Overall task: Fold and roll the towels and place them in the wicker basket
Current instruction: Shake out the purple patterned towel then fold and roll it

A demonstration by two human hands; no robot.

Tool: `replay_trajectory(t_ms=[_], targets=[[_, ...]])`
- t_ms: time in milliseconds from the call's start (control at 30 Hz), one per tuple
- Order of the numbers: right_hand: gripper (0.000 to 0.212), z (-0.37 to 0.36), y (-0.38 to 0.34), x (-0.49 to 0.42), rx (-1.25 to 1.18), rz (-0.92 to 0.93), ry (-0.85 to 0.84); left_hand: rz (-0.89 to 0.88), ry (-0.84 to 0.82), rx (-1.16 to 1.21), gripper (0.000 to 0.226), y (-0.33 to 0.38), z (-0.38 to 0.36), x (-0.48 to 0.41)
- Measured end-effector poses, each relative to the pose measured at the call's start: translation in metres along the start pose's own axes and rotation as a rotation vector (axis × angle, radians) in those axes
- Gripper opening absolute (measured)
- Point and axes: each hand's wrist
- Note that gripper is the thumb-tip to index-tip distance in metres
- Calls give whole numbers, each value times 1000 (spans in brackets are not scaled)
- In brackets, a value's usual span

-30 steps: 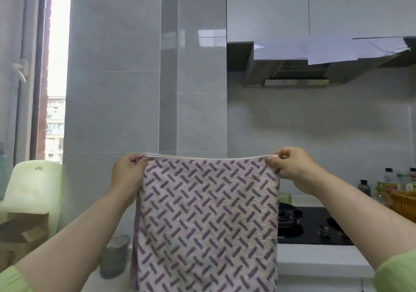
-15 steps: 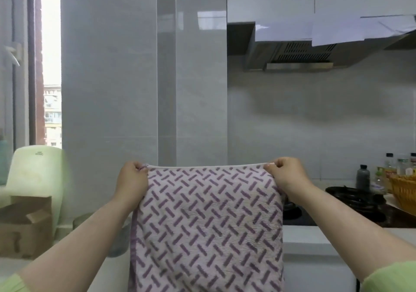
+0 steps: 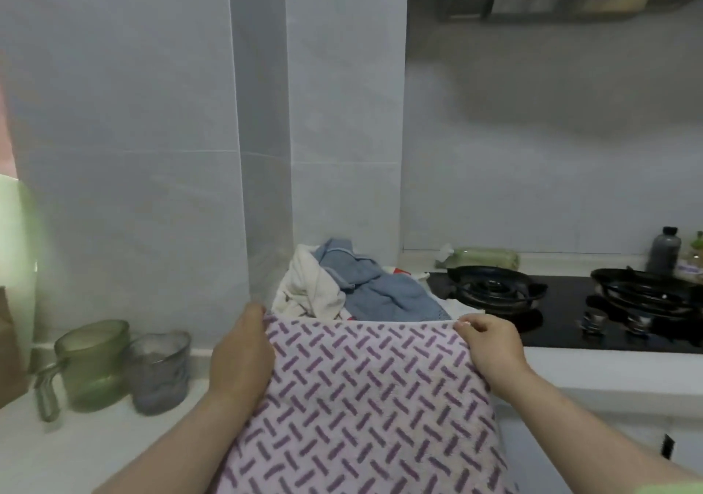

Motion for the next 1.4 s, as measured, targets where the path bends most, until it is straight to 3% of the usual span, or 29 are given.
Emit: replay_trajectory(t_ms=[200, 300, 400, 567, 600, 667, 733, 800, 867, 1000, 1067, 1200, 1300, 1400], targets=[[15, -27, 49, -27, 107, 5, 10, -36, -94, -48, 16, -19, -51, -7], [13, -34, 62, -37, 115, 15, 8, 27, -45, 73, 7, -27, -60, -12], [12, -37, 65, -42, 144, 13, -11, -32, -54, 59, 15, -29, -61, -12], [42, -31, 63, -33, 373, 72, -91, -241, -68, -117, 12, -32, -54, -14], [48, -27, 60, -26, 399, 129, -102, -277, -93, -113, 24, -35, -51, -14], [53, -16, 48, -6, 440, 267, -142, -306, -197, -10, 58, -35, -33, -7], [56, -6, 37, 21, 509, 384, -282, -314, -368, 98, 76, -31, -11, 7], [67, 3, 27, 53, 593, 470, -475, -328, -556, 115, 81, -25, 10, 29], [71, 9, 16, 86, 710, 499, -641, -317, -724, -19, 78, -15, 30, 57], [81, 16, 9, 128, 776, 445, -792, -290, -963, -236, 80, 2, 52, 97], [71, 24, 11, 140, 779, 410, -784, -277, -922, -271, 84, 1, 59, 111], [59, 54, 30, 172, 565, 291, -604, -168, -608, -220, 58, -10, 82, 144], [68, 74, 52, 209, 380, 165, -476, 19, -417, -150, 45, -23, 95, 175], [66, 75, 66, 238, 128, 23, -381, 270, -319, 112, 34, -26, 99, 193]])
Point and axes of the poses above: each hand's wrist, its own x-axis away from the middle knuckle, its own z-axis out of the back of the hand, y = z × x, and after that the axes turned 1 degree about -x, right-handed
